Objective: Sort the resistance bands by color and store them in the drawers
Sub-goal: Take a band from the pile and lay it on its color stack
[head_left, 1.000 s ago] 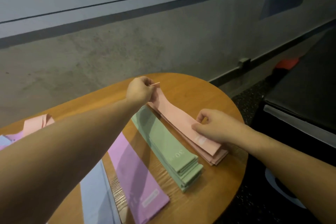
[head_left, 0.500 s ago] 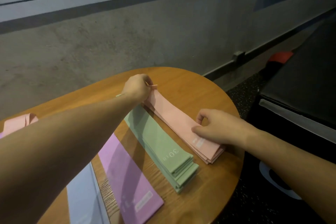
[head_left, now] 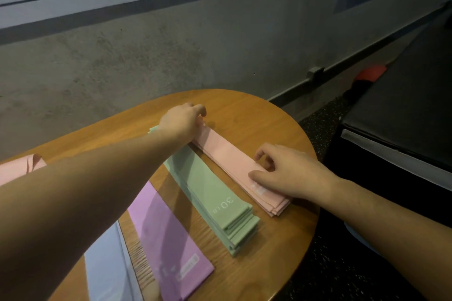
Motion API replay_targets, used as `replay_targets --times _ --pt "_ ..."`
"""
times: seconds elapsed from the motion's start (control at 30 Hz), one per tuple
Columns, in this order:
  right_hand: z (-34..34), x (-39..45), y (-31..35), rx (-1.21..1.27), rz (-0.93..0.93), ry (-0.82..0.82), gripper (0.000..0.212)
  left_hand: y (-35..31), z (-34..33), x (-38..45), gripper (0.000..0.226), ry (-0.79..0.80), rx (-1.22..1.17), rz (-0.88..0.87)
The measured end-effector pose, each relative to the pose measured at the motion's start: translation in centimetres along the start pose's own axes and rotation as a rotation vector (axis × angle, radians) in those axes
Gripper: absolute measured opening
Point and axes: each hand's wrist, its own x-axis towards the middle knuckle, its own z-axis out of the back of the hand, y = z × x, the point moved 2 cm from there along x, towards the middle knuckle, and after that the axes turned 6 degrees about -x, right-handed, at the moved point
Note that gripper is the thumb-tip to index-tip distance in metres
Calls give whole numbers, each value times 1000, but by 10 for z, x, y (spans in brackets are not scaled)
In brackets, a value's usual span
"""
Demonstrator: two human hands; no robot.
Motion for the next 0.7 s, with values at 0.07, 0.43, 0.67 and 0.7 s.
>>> replay_targets --times 0.07,0.43,0.67,0.7 --pt "-2 -1 1 -21 13 14 43 -4 2 -2 33 16 152 -52" --pt "-2 -5 6 -16 15 -26 46 -5 12 -32 28 -73 55 -175" --pt "10 -11 40 -2 127 -161 36 19 34 -96 29 -205 -49 -254" --pt "10 -12 49 5 153 -177 35 26 37 -107 31 -226 -63 -255"
